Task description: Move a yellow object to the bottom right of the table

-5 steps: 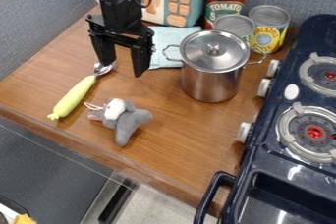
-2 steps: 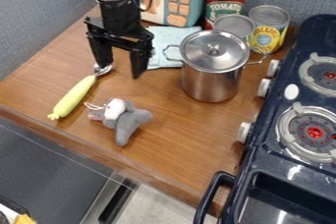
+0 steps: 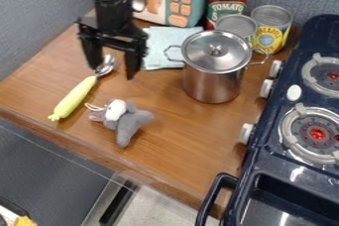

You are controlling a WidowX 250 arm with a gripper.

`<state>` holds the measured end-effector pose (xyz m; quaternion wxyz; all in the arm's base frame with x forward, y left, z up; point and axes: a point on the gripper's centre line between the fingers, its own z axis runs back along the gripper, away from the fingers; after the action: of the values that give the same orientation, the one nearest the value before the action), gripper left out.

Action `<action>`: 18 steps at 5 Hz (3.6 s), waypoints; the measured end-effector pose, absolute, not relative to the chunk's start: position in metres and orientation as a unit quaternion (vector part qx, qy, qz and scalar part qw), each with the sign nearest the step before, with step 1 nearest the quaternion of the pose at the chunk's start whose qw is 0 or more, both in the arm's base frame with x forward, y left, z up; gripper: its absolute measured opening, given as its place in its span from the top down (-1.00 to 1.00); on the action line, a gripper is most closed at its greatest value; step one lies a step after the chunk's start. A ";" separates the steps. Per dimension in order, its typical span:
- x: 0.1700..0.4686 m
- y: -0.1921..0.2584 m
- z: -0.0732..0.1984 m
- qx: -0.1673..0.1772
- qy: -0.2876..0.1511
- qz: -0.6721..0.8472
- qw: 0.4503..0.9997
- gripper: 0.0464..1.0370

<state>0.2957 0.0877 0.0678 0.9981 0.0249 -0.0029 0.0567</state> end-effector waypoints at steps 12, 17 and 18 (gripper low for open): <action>0.287 0.131 0.020 0.045 0.010 0.004 0.999 -0.92; 0.281 0.139 0.008 0.026 0.024 0.025 0.999 -0.16; 0.286 0.134 0.016 0.027 0.006 0.017 0.999 0.35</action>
<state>0.2860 0.1340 0.0159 0.9995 0.0266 0.0062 0.0172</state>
